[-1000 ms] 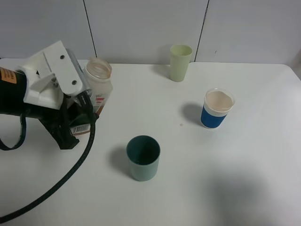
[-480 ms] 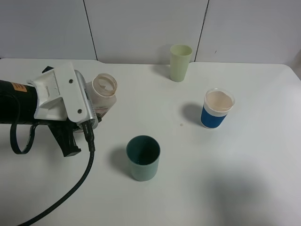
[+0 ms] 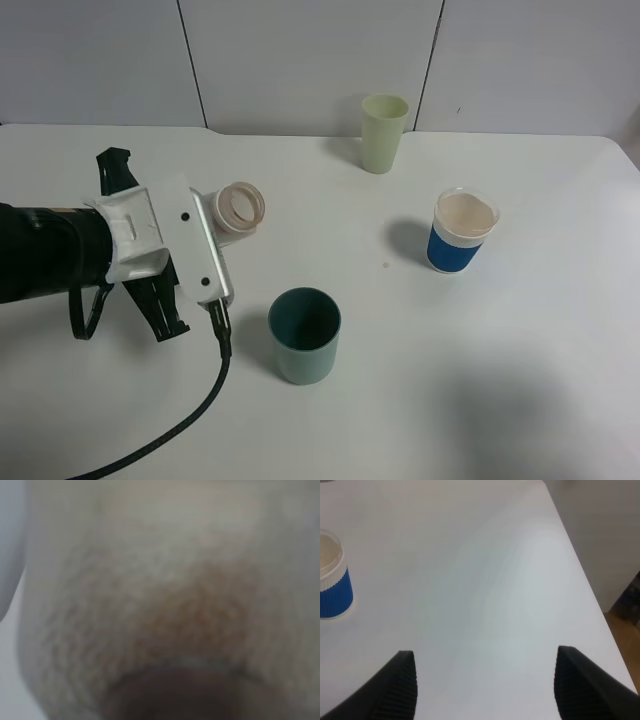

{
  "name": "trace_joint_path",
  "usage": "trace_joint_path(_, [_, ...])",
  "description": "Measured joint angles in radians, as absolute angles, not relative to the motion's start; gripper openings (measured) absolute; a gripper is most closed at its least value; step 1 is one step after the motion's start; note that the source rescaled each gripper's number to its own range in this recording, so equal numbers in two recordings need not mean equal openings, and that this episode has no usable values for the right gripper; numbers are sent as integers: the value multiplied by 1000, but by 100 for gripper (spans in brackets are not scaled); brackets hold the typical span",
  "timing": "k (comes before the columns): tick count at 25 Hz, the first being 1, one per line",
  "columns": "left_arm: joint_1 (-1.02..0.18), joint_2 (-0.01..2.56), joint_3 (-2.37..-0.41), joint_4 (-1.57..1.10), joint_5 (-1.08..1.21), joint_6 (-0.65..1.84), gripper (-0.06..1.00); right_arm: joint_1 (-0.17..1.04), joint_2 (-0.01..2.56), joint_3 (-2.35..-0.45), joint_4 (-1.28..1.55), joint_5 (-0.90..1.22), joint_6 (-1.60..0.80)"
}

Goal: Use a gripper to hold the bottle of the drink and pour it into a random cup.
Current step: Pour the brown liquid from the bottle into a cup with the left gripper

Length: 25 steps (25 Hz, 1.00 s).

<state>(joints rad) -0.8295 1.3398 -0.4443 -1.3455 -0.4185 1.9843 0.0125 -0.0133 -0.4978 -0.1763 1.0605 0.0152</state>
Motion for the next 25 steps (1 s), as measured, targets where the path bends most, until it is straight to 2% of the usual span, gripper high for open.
trace_joint_path(6, [-959, 1358, -444, -1444, -621, 2075, 4, 13, -13, -498, -176, 1060, 15])
trace_joint_path(14, [-1061, 1368, -444, -1468, -661, 2080, 4, 13, -13, -498, -176, 1060, 15])
trace_joint_path(25, [-1170, 1510, -445, -1566, -800, 2081, 4, 13, -13, -498, -176, 1060, 15])
